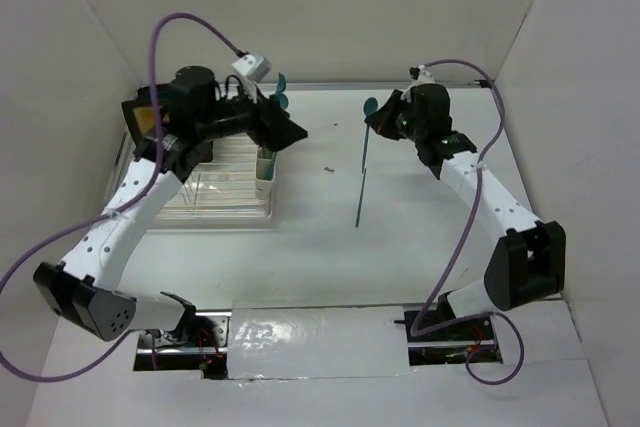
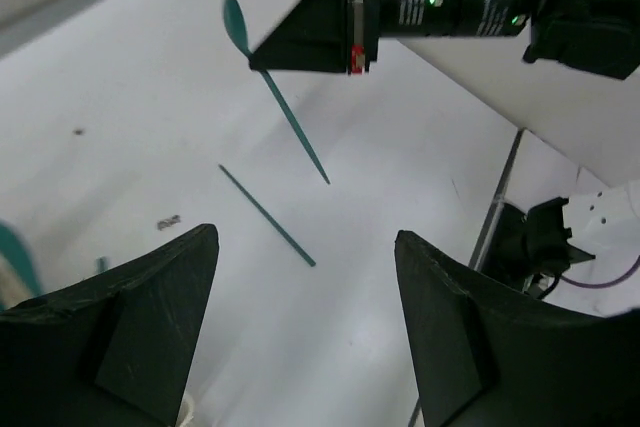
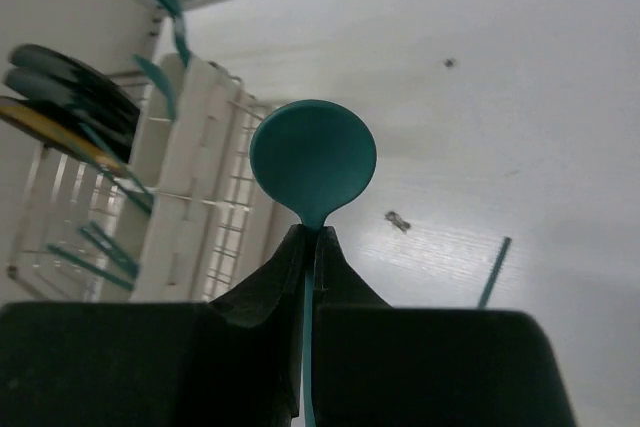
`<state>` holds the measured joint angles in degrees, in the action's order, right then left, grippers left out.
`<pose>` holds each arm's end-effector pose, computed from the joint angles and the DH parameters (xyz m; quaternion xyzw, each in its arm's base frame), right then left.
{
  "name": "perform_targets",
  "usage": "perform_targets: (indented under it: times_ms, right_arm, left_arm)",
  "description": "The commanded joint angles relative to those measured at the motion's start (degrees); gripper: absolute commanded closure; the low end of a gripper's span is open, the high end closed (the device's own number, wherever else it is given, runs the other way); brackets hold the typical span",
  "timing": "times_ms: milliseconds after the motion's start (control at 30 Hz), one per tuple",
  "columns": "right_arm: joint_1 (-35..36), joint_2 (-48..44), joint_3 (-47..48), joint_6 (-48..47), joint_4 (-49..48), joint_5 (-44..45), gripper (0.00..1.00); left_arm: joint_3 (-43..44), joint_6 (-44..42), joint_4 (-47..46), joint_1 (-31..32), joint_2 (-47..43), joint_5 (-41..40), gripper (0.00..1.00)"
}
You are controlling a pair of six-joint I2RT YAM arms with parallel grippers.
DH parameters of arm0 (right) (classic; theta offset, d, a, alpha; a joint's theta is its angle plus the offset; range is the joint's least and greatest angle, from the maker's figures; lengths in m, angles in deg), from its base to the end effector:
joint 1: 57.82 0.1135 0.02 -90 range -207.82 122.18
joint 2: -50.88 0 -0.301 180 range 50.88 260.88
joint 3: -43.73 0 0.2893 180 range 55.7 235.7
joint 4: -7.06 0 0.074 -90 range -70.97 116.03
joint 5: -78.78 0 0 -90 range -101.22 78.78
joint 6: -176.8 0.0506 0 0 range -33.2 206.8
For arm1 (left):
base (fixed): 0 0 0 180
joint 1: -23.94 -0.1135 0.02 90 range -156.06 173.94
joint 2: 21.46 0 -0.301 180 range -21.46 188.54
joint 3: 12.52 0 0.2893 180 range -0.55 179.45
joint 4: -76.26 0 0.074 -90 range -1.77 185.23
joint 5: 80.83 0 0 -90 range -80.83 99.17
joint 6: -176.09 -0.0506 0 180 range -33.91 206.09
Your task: Sort the eating utensils into containers
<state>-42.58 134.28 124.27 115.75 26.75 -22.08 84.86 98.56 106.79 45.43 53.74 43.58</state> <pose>0.3724 0.1113 0.3506 0.0467 0.8283 0.2808 0.4825 0.2924 -0.1459 0.4969 0.2496 0.7054 -0.3964 0.5319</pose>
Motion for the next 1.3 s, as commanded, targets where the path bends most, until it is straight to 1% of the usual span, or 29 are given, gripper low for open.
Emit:
perform_targets:
  times_ms: [0, 67, 100, 167, 233, 300, 400, 533, 667, 800, 833, 867, 900, 1000, 1033, 1100, 1133, 1167, 1200, 1233, 1267]
  right_arm:
    - [1.01, -4.8, 1.3, 2.95, -6.22, -3.47, 1.0]
    - [1.01, -6.83, 1.3, 3.31, -7.55, -2.95, 1.0]
    - [1.28, -8.23, 1.3, 3.39, -8.42, -2.95, 1.0]
    - [1.45, -9.65, 1.3, 3.39, -8.96, -2.95, 1.0]
    - [1.8, -11.23, 1.3, 3.83, -9.48, -2.95, 1.0]
    - [1.89, -12.29, 1.3, 4.71, -10.01, -2.95, 1.0]
    - [2.16, -14.05, 0.15, 6.03, -10.54, -2.95, 1.0]
    - [2.6, -16.07, -1.95, 7.96, -11.07, -3.64, 1.0]
    - [3.04, -16.6, -1.96, 8.84, -11.07, -4.18, 1.0]
    - [3.21, -17.21, -1.96, 9.1, -10.54, -4.18, 1.0]
    - [3.3, -17.21, -1.96, 9.19, -10.54, -4.18, 1.0]
    - [3.39, -17.56, -1.96, 9.02, -10.54, -4.18, 1.0]
    - [3.3, -17.65, -1.96, 8.76, -9.93, -4.18, 1.0]
    - [3.39, -17.65, -0.64, 8.23, -8.61, -4.18, 1.0]
    - [3.39, -17.57, -0.11, 8.32, -7.74, -4.18, 0.99]
    - [3.39, -17.3, 1.46, 7.97, -5.72, -4.88, 0.93]
    - [3.3, -17.21, 3.21, 7.53, -3.44, -4.88, 0.86]
    - [3.3, -15.73, 5.41, 6.74, 2.58, -4.18, 0.81]
    - [3.3, -14.76, 9.87, 6.04, 5.25, -4.18, 0.72]
    - [3.3, -14.06, 12.35, 3.07, 7.89, -4.18, 0.6]
    - [3.13, -12.22, 14.89, 2.43, 13.75, -3.22, 0.36]
  left_arm:
    - [2.4, 6.42, -1.95, 5.91, 3.63, -3.11, 0.17]
    - [3.62, 7.39, -2.65, 8.2, 6.97, -5.4, 0.17]
    - [3.89, 8.53, -3.79, 10.47, 7.94, -7.06, 0.16]
    - [4.59, 11.25, -5.11, 11.2, 10.3, -9.53, 0.16]
    - [5.03, 11.78, -7.57, 13.12, 12.24, -12.61, 0.16]
    - [5.9, 11.61, -8.98, 13.57, 13.82, -14.45, 0.16]
    - [8.54, 11.17, -10.3, 15.41, 16.64, -15.43, 0.17]
    - [10.83, 10.3, -13.11, 16.47, 19.28, -14.55, 0.17]
    - [13.73, 10.21, -13.38, 17.09, 22.44, -13.94, 0.22]
    - [15.23, 10.38, -14.17, 17.18, 25.08, -12.88, 0.35]
    - [15.58, 10.21, -14.09, 17.26, 25.35, -12.62, 0.42]
    - [15.93, 10.29, -13.91, 17.26, 25.7, -12.79, 0.45]
    - [16.19, 10.29, -13.82, 17.26, 26.31, -12.79, 0.51]
    - [15.93, 9.86, -14.17, 17.35, 26.31, -13.06, 0.59]
    - [15.67, 9.68, -14.69, 17.18, 26.14, -13.06, 0.66]
    - [15.49, 9.24, -15.75, 17.26, 26.4, -12.88, 0.71]
    - [15.23, 9.24, -17.32, 17.09, 26.14, -11.92, 0.77]
    - [14.62, 9.07, -18.12, 16.91, 25.97, -11.65, 0.81]
    - [13.74, 9.32, -18.13, 16.56, 25.96, -11.65, 0.84]
    - [12.34, 9.68, -20.39, 15.95, 25.53, -11.48, 0.89]
    - [11.89, 10.9, -21.54, 15.16, 25.26, -10.17, 0.92]
